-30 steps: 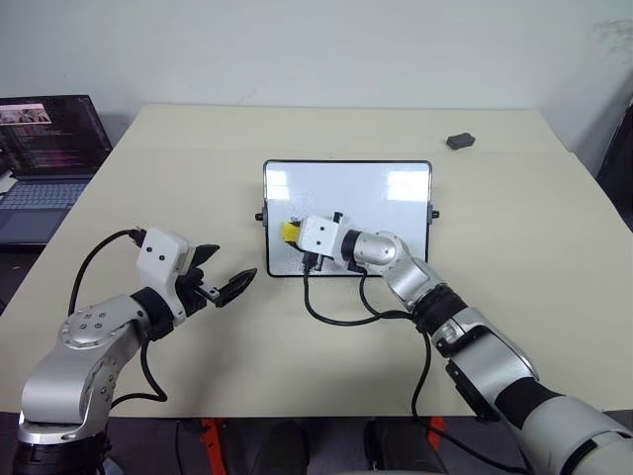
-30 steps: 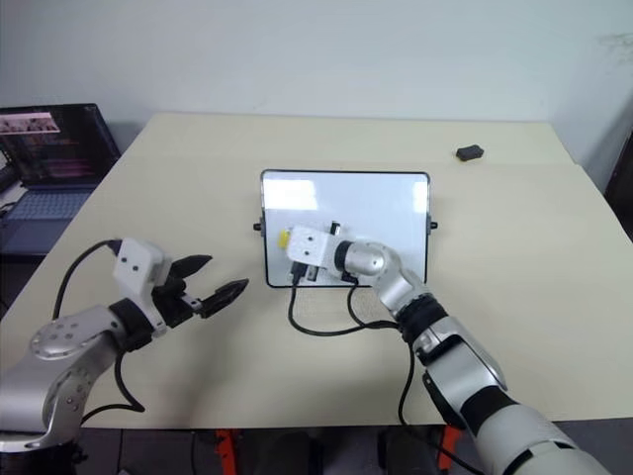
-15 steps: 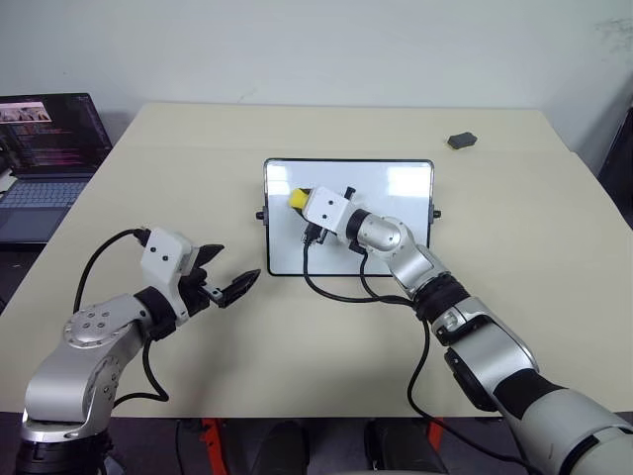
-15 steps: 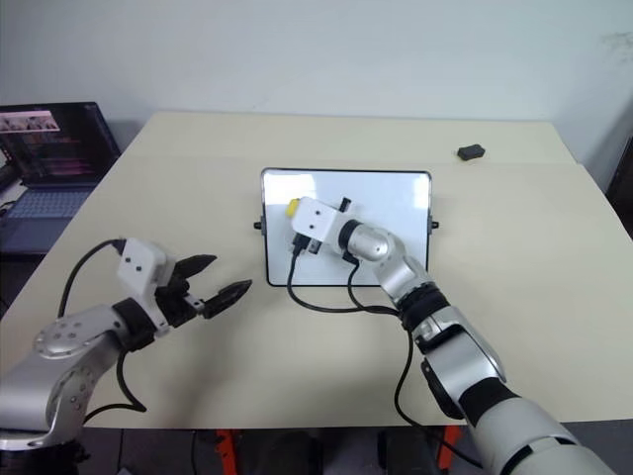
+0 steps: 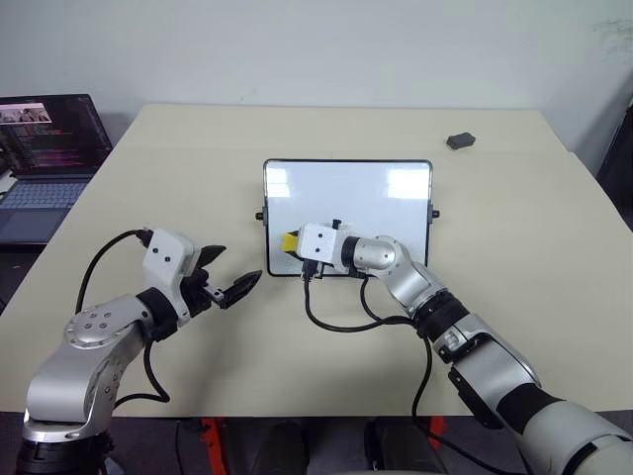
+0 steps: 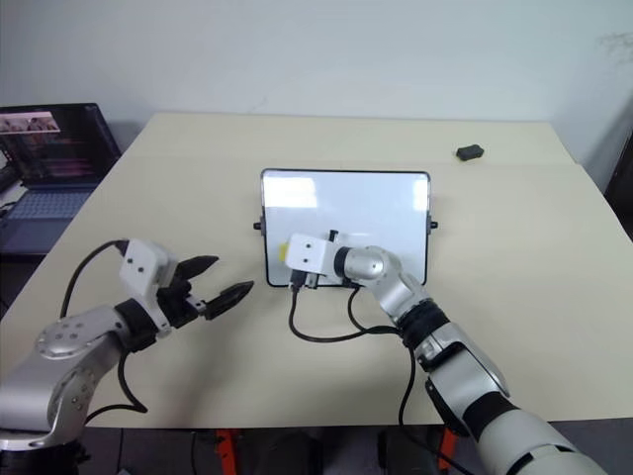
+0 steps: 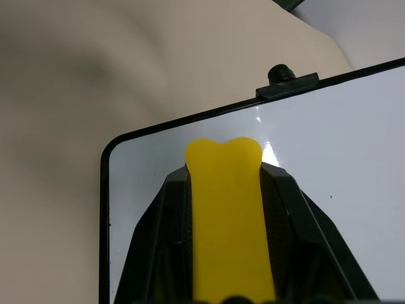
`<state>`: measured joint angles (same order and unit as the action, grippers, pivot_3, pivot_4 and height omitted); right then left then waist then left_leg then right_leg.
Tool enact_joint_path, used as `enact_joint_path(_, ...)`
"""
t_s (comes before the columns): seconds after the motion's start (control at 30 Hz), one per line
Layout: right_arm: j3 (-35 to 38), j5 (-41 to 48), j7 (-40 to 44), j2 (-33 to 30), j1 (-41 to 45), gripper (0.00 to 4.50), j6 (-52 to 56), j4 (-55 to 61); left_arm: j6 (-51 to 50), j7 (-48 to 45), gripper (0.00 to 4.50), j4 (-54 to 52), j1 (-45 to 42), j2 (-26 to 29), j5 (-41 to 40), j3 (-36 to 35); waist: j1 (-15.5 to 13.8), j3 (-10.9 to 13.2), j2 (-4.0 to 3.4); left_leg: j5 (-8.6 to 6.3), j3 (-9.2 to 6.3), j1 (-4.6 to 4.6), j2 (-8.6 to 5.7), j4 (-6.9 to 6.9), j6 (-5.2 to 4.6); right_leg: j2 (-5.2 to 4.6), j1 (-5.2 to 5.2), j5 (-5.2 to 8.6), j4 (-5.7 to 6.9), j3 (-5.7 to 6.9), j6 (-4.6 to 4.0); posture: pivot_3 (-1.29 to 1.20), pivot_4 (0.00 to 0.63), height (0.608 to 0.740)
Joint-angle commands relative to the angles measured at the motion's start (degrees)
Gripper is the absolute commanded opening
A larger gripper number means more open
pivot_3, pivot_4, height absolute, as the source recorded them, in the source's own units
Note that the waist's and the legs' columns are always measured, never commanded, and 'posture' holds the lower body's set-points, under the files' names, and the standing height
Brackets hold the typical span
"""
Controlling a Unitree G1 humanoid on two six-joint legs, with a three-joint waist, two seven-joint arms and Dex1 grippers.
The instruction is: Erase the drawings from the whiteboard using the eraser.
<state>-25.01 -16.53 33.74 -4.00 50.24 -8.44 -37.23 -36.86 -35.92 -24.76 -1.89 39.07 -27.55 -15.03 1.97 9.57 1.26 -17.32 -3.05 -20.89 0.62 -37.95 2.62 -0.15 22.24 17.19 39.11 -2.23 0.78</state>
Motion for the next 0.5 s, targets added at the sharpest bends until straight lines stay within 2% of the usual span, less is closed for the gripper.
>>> enact_joint_path(0.03, 5.91, 2.16, -6.94, 0.52, 3.33, 1.11, -0.82, 0.04, 1.47, -0.36, 4.5, -0.54, -0.6, 0.13, 0.12, 0.0, -0.03, 0.02, -0.01, 0.0, 0.0, -0.01, 0.0, 0.0, 0.0, 0.0, 0.0, 0.0, 0.0, 0.0, 0.0, 0.0, 0.15, 0.74)
enact_joint_path(0.23, 11.16, 6.92, -8.97, 1.92, 3.25, 1.11, 1.08, 4.16, 1.69, -0.64, 4.5, -0.61, -0.76, -0.09, -0.14, 0.52, -0.01, 0.02, 0.0, -0.01, 0.04, -0.08, 0.0, 0.06, 0.0, 0.0, 0.05, 0.02, -0.13, -0.03, 0.0, 0.0, 0.15, 0.74)
enact_joint_path(0.43, 14.39, 11.89, -6.25, -0.2, -2.65, 1.11, 10.47, 19.44, 2.24, -2.42, 4.5, -1.22, -2.0, -0.85, -1.76, 1.43, -0.09, 0.03, -0.01, -0.02, 0.03, -0.39, 0.02, 0.06, 0.01, 0.0, 0.3, 0.03, -0.16, -0.01, 0.01, 0.0, 0.15, 0.74)
enact_joint_path(0.5, 16.21, 13.44, -5.63, -2.69, -7.02, 1.11, 16.15, 27.94, 2.07, -3.92, 4.5, -1.65, -3.35, -0.63, -2.86, 2.46, -0.24, 0.02, -0.01, -0.02, 0.03, -0.54, 0.01, 0.03, 0.01, -0.01, 0.43, 0.03, -0.15, -0.02, 0.01, 0.0, 0.15, 0.74)
